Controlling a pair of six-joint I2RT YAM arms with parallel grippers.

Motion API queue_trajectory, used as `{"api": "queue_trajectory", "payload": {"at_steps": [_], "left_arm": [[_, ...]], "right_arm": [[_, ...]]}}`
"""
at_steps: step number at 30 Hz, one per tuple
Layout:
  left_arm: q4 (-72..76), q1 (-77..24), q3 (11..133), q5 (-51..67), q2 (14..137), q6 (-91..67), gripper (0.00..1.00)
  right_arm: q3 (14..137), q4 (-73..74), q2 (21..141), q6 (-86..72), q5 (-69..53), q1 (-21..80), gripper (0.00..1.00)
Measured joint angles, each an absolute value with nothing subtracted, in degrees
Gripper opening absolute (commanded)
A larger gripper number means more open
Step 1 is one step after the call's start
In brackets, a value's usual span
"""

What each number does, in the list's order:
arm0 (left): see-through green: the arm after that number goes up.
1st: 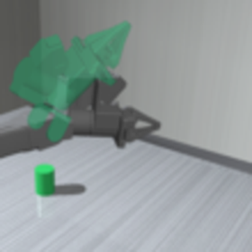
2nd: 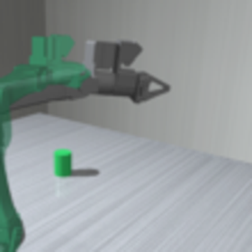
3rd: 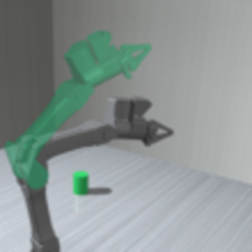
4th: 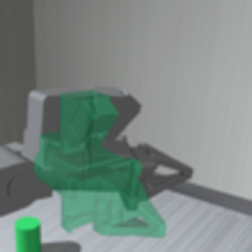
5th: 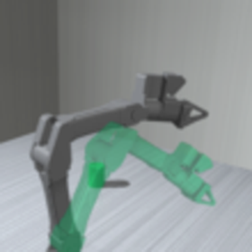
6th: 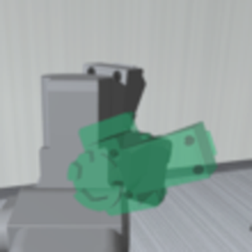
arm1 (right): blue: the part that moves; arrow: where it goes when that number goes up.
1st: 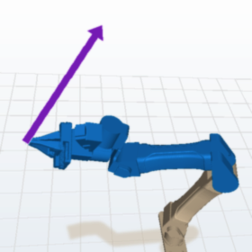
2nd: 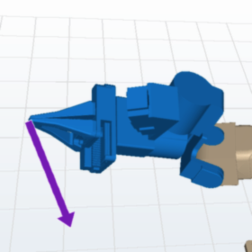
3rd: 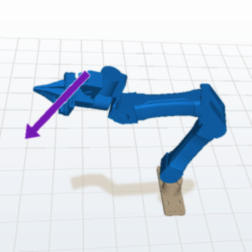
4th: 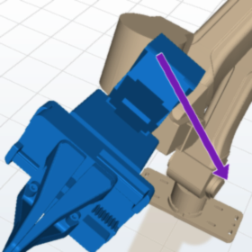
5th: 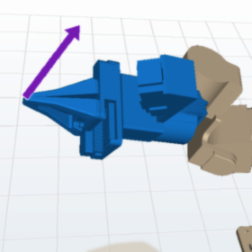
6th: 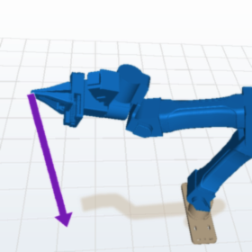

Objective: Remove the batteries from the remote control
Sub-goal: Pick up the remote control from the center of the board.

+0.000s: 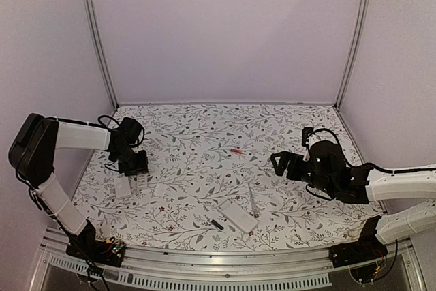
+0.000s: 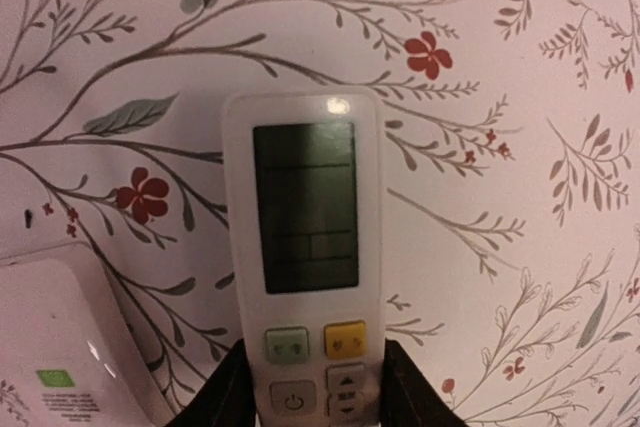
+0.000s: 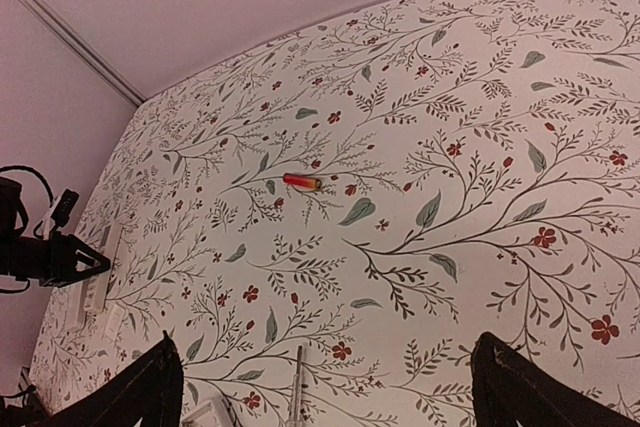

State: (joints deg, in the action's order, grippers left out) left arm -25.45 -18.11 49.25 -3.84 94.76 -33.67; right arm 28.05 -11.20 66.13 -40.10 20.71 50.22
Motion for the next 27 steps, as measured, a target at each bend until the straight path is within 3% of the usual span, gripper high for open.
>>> {"api": "queue_trajectory", "payload": {"at_steps": [9,19,27], "left_arm": [[-24.62,-18.11,49.01,-3.86,93.91,-34.22,0.19],[-19.03,-18.06,45.43,0.08,81.41,-34.61,0.16],[-3.60,-18.85,41.23,14.28,68.05,-34.09,0.16]], "right_arm": [[27.88,-11.20,66.06,-40.32,20.71,50.22,0.99],[27.75,-11.49,64.03,-40.01,19.92,50.22,0.99],[28.42,-15.99,63.00,-35.14,9.67,50.19,0.99]]}}
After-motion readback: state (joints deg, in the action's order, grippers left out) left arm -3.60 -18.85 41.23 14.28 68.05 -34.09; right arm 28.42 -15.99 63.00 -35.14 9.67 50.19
